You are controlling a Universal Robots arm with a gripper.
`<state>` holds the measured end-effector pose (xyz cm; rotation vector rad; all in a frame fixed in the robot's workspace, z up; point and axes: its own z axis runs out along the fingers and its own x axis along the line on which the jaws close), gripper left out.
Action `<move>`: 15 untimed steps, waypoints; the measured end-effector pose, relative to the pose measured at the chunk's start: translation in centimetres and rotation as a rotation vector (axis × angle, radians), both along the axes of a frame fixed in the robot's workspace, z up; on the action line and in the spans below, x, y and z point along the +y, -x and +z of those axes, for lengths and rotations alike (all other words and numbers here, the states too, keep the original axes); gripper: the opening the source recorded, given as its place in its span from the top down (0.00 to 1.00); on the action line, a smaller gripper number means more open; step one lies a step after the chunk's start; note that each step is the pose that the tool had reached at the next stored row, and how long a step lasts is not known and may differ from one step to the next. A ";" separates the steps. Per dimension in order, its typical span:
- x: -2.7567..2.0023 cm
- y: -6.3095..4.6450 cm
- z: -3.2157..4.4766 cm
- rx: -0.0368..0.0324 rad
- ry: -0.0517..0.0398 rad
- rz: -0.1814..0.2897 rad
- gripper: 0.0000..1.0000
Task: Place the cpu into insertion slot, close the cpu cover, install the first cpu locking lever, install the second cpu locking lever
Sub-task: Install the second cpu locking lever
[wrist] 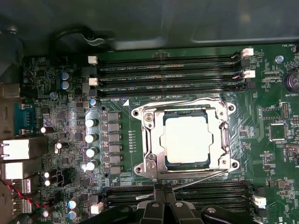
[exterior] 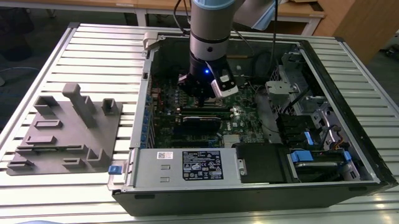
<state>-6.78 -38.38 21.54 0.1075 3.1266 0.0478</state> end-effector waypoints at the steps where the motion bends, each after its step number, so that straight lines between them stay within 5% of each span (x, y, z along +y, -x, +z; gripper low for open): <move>1: 0.00 0.0 0.00 0.0000 0.0000 0.000 0.89; 15: 0.00 0.2 -0.34 -0.0001 0.0000 0.000 0.89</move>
